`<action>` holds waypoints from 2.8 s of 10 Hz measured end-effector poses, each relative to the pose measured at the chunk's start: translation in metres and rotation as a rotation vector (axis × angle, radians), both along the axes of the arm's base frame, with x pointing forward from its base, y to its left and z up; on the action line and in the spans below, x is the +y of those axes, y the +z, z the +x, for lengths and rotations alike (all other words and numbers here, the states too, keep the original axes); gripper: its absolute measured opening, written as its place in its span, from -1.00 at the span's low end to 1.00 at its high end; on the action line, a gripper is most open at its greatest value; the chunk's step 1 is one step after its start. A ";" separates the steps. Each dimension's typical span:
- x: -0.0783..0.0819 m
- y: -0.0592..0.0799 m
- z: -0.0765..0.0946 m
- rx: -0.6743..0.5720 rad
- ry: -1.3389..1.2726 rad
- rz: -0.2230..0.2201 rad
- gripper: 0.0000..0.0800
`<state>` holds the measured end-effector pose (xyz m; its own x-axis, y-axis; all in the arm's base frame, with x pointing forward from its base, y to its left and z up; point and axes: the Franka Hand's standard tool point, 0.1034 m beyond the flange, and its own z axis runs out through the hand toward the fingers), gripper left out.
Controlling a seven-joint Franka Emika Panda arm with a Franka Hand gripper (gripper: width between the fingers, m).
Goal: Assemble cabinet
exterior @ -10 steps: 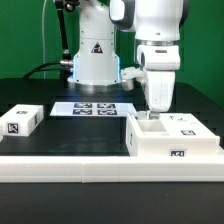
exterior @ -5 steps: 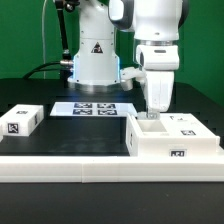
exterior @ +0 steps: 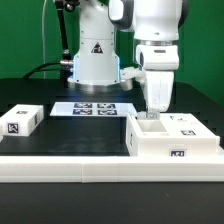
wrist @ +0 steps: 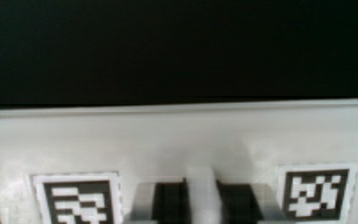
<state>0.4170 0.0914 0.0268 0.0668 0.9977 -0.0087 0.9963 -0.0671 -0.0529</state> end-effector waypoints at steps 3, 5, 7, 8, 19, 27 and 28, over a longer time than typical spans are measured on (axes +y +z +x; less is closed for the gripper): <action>-0.008 0.020 0.002 0.010 0.000 -0.031 -0.83; -0.015 0.032 0.007 0.002 -0.005 -0.040 -0.83; -0.024 0.034 0.015 0.002 -0.016 -0.043 -0.83; -0.028 0.035 0.020 -0.004 -0.025 -0.041 -0.83; -0.024 0.033 0.045 0.009 -0.051 -0.044 -0.82; -0.036 0.031 0.066 -0.075 0.129 -0.011 -0.82; -0.037 0.031 0.066 -0.076 0.129 -0.011 -0.82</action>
Offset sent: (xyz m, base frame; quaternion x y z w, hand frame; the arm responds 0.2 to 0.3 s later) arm 0.0009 -0.0102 0.0319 0.0175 -0.0161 -0.0084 0.9997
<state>0.4826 0.0548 0.0581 -0.0608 0.9980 -0.0190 0.9979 0.0613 0.0226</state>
